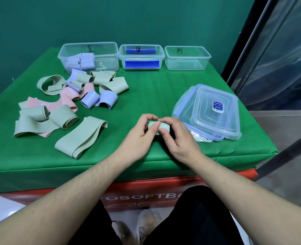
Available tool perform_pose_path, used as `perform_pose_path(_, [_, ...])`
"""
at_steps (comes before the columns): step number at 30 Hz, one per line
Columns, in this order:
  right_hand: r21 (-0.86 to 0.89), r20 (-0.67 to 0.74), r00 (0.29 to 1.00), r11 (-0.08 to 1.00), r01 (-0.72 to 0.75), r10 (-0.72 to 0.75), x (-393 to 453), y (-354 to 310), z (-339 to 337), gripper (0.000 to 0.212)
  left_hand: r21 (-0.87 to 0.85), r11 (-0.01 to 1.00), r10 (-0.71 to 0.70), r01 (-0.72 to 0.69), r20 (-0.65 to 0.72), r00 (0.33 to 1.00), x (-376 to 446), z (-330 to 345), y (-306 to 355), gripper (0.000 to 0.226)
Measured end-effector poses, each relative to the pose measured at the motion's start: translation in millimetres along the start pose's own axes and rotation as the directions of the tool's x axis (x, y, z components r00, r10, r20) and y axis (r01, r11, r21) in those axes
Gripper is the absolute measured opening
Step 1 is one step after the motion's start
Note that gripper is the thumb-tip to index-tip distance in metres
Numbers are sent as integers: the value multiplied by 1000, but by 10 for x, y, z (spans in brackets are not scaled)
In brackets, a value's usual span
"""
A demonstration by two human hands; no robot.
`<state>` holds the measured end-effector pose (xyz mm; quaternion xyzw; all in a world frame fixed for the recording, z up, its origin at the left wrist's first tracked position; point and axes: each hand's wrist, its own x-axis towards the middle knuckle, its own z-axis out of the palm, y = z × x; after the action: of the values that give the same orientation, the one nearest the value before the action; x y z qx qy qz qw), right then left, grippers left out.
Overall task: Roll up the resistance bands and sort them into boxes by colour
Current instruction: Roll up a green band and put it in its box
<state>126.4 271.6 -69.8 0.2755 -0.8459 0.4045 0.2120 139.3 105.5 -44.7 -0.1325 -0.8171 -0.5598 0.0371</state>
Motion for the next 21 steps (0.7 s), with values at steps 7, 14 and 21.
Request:
perform_pose_path(7, [65,67,989,989,-133,129,21,-22,-25,40,2,997,-78,78,-114,990,50,59,-50,34])
perform_pose_path(14, [83,77,989,988,-130,124,27,-60,-41,40,-92,967,-246,239,-63,967,114,6,100,48])
perform_pose_path(21, [168,47,995,981,-94,87,30,-124,-74,39,-30,946,-323,323,15,946,120,-102,279,56])
